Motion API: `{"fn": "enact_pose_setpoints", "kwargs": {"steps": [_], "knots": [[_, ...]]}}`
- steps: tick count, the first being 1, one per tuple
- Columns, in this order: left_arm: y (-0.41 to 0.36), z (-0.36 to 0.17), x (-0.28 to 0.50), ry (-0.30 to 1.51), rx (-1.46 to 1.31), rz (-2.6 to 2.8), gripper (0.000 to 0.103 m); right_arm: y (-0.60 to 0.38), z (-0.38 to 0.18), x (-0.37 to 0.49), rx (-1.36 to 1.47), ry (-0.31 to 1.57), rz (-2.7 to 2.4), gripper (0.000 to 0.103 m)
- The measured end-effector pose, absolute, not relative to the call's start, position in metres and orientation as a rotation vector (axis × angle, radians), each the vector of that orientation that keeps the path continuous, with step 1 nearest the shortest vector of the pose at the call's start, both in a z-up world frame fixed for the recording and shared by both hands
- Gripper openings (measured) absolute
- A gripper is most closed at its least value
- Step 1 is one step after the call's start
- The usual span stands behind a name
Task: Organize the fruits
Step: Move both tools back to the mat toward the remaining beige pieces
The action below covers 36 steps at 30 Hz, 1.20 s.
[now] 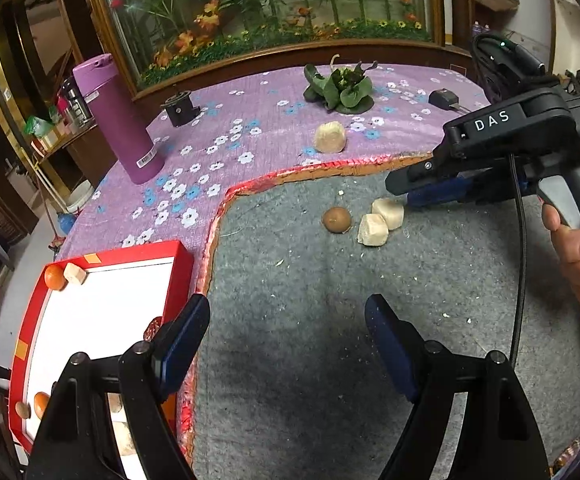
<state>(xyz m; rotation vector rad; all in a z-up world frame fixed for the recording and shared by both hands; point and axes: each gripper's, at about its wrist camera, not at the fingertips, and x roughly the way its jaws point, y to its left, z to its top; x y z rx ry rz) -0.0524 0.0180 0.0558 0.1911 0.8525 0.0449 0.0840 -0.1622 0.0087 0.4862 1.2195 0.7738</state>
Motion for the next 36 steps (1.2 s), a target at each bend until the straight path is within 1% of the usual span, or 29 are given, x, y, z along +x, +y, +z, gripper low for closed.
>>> {"fn": "enact_pose_setpoints", "kwargs": {"steps": [5,9,13,15,19,22,31,32,33,36], "knots": [[0.015,0.054,-0.053,0.851,0.204,0.039,0.080,-0.138,0.010,0.076,0.324,1.168,0.670,0.039],[0.016,0.053,-0.052,0.855,0.204,0.035,0.080,-0.115,0.019,0.063,0.155,1.080,0.606,0.040],[0.017,0.056,-0.052,0.851,0.202,0.038,0.080,-0.106,0.019,0.064,0.009,1.022,0.535,0.039],[0.018,0.056,-0.053,0.850,0.202,0.042,0.080,-0.105,0.019,0.066,-0.006,1.028,0.540,0.037],[0.022,0.056,-0.056,0.855,0.195,0.051,0.080,-0.115,0.020,0.066,0.008,1.135,0.623,0.036],[0.022,0.054,-0.057,0.860,0.198,0.050,0.080,-0.118,0.019,0.061,-0.016,1.169,0.650,0.036],[0.017,0.054,-0.056,0.862,0.207,0.038,0.080,-0.105,0.021,0.057,-0.058,1.110,0.592,0.037],[0.016,0.054,-0.057,0.861,0.210,0.038,0.080,-0.104,0.021,0.058,-0.062,1.106,0.589,0.028],[0.015,0.054,-0.057,0.860,0.211,0.039,0.080,-0.103,0.021,0.057,-0.057,1.105,0.602,0.027],[0.016,0.056,-0.058,0.859,0.210,0.042,0.080,-0.108,0.022,0.059,-0.035,1.116,0.619,0.027]]}}
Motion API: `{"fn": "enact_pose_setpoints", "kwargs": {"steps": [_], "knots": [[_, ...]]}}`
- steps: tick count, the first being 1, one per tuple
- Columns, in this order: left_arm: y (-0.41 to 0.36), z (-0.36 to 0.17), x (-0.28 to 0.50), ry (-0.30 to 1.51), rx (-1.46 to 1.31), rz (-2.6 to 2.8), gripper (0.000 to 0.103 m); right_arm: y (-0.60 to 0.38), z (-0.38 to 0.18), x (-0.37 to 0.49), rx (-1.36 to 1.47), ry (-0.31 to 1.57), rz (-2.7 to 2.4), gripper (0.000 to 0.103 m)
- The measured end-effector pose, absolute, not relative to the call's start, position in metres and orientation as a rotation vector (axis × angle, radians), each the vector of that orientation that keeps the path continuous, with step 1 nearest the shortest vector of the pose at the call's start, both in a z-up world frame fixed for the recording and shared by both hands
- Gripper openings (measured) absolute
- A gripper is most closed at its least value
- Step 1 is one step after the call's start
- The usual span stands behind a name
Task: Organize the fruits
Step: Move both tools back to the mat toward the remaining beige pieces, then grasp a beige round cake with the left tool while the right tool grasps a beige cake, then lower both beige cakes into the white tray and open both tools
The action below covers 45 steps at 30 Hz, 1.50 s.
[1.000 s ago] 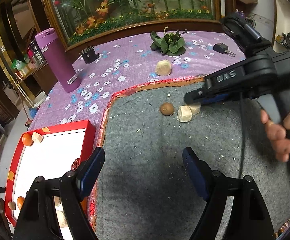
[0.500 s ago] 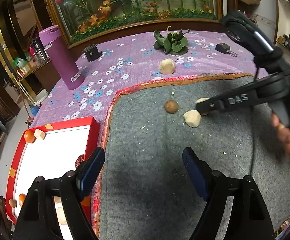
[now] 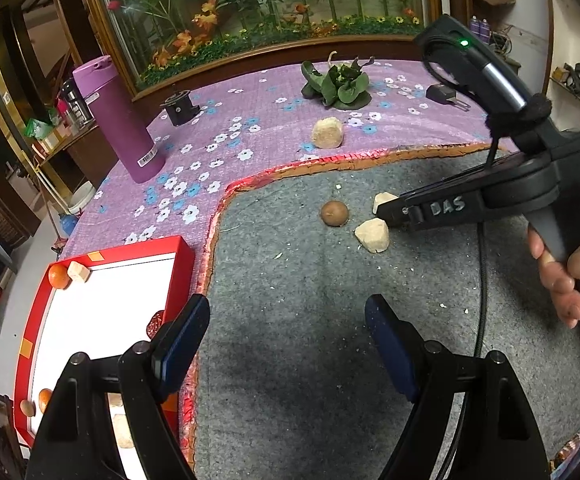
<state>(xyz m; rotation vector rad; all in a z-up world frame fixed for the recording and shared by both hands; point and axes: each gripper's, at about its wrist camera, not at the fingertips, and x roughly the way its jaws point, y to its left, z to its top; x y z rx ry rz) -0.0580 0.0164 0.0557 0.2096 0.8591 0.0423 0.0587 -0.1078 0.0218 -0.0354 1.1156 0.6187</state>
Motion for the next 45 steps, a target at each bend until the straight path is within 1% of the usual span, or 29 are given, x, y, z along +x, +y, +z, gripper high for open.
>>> {"fn": "enact_pose_setpoints", "kwargs": {"steps": [4,9,15,16,17,19,20,21,23,24,25,30,36,45], "knots": [[0.011,0.059,-0.050,0.855,0.216,0.033,0.080,-0.136,0.030,0.070,0.123,1.113,0.638,0.027],[-0.017,0.053,-0.024,0.859,0.274,-0.012,0.080,-0.188,0.030,0.092,0.333,1.091,0.554,0.027],[-0.035,0.034,0.008,0.917,0.264,-0.051,0.079,-0.202,0.025,0.100,0.412,1.094,0.534,0.027],[-0.036,0.030,0.011,0.925,0.259,-0.051,0.077,-0.202,0.025,0.100,0.416,1.095,0.535,0.027],[-0.037,0.027,0.014,0.933,0.255,-0.047,0.075,-0.202,0.025,0.101,0.420,1.095,0.536,0.027],[-0.036,0.020,0.019,0.952,0.245,-0.050,0.056,-0.201,0.025,0.100,0.425,1.093,0.542,0.027],[-0.036,0.016,0.021,0.965,0.238,-0.052,0.054,-0.203,0.025,0.101,0.428,1.090,0.545,0.027],[-0.035,0.016,0.019,0.956,0.221,-0.055,0.054,-0.203,0.025,0.101,0.432,1.086,0.547,0.027],[-0.034,0.017,0.018,0.952,0.201,-0.074,0.046,-0.205,0.028,0.100,0.441,1.079,0.560,0.027],[-0.035,0.017,0.018,0.951,0.190,-0.087,0.027,-0.206,0.029,0.099,0.445,1.072,0.562,0.027],[-0.034,0.017,0.018,0.950,0.174,-0.099,0.025,-0.207,0.030,0.099,0.451,1.064,0.560,0.027],[-0.032,0.019,0.008,0.923,0.168,-0.100,0.025,-0.211,0.033,0.100,0.471,1.049,0.567,0.027],[-0.017,0.040,-0.022,0.841,0.184,-0.047,0.025,-0.211,0.037,0.098,0.471,1.027,0.571,0.027],[0.044,0.075,-0.086,0.709,0.158,0.132,0.025,-0.199,0.041,0.093,0.438,0.978,0.571,0.027]]}}
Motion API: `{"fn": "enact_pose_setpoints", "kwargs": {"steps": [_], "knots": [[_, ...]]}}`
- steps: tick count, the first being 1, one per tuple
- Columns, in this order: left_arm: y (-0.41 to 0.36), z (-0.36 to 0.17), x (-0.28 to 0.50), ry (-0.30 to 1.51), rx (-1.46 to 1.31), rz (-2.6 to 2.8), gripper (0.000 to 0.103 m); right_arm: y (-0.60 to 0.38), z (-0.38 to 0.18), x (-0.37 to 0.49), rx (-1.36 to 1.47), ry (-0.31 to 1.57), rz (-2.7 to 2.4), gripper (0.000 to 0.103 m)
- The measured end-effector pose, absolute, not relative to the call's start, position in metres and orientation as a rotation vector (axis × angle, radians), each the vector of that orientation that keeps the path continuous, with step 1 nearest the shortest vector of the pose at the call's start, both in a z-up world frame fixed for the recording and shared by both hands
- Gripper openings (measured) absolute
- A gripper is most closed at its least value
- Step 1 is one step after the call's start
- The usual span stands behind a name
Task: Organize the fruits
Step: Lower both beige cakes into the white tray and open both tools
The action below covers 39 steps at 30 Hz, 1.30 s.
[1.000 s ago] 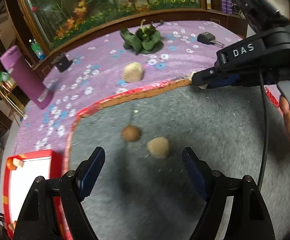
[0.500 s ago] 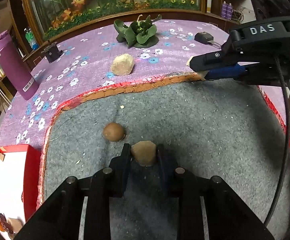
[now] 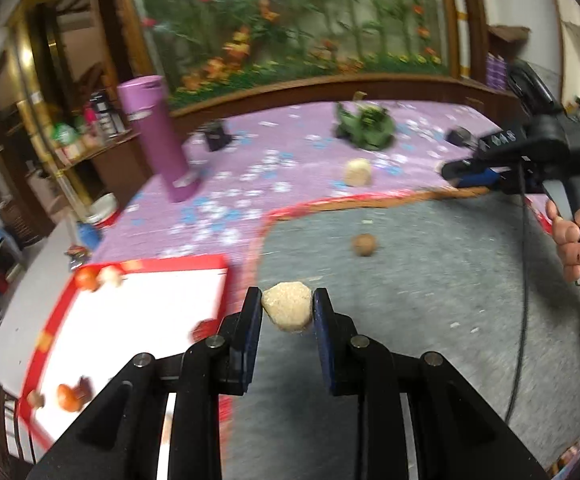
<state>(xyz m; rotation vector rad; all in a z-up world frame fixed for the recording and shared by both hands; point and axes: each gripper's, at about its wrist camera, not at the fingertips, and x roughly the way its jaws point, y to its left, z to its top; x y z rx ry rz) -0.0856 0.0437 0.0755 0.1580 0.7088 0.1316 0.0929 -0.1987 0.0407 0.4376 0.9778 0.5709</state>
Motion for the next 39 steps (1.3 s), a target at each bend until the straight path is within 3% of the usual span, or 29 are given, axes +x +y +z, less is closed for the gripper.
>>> {"fn": "enact_pose_setpoints", "kwargs": {"steps": [11,17,29,39], "knots": [[0.150,0.080,-0.144,0.669,0.084,0.398,0.025,-0.157,0.043,0.071,0.401,0.948,0.686,0.027],[0.204,0.070,-0.159,0.688,0.011,0.495,0.025,-0.085,0.051,0.037,0.291,0.964,0.840,0.027],[0.230,0.060,-0.161,0.686,-0.005,0.511,0.025,0.080,0.066,-0.022,0.121,0.977,1.083,0.027],[0.233,0.049,-0.155,0.704,0.032,0.533,0.025,0.119,0.036,-0.049,-0.020,0.967,1.107,0.028]]}}
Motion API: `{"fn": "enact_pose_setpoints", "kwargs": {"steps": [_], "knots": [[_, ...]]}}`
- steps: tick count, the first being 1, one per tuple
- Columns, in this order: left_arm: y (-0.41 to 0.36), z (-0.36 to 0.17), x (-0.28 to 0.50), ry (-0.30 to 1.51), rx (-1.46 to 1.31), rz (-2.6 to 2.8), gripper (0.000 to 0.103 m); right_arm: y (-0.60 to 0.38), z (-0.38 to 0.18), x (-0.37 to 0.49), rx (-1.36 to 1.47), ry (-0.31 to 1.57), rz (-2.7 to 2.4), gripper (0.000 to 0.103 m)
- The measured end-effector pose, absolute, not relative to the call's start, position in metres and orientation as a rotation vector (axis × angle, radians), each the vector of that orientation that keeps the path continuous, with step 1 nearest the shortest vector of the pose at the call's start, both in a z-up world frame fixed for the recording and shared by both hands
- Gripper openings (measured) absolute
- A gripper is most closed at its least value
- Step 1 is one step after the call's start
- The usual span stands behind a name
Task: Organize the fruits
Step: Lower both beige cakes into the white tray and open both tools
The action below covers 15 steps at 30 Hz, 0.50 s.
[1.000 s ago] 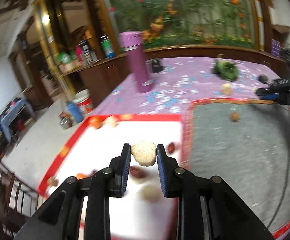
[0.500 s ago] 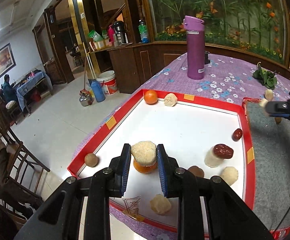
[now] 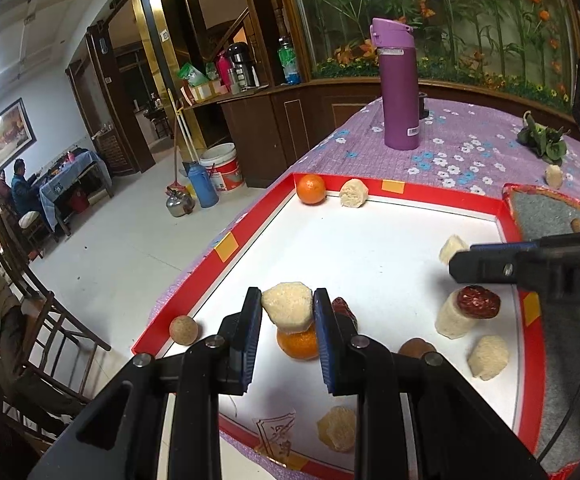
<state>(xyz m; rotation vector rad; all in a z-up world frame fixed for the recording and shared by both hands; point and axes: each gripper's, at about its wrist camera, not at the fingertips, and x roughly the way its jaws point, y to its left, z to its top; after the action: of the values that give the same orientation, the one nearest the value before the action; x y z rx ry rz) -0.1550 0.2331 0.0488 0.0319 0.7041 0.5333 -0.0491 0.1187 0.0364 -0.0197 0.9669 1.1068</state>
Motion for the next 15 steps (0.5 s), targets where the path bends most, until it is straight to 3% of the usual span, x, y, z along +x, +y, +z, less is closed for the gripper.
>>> {"fn": "enact_pose_setpoints", "kwargs": {"steps": [6,7,9,11,13,15], "knots": [[0.229,0.044,-0.147,0.725,0.074,0.554,0.026,0.121,0.028,-0.046,-0.018,0.962,1.109,0.030],[0.227,0.043,-0.146,0.733,0.086,0.560,0.026,0.120,0.029,-0.046,-0.018,0.954,1.112,0.033],[0.227,0.043,-0.144,0.739,0.091,0.571,0.027,0.116,0.031,-0.044,-0.004,0.948,1.109,0.049],[0.224,0.044,-0.144,0.746,0.096,0.580,0.039,0.107,0.038,-0.043,0.032,0.932,1.118,0.050],[0.220,0.049,-0.145,0.736,0.111,0.602,0.072,0.094,0.049,-0.038,0.081,0.894,1.119,0.050],[0.212,0.058,-0.147,0.698,0.136,0.615,0.074,0.079,0.060,-0.031,0.138,0.859,1.108,0.054]]}}
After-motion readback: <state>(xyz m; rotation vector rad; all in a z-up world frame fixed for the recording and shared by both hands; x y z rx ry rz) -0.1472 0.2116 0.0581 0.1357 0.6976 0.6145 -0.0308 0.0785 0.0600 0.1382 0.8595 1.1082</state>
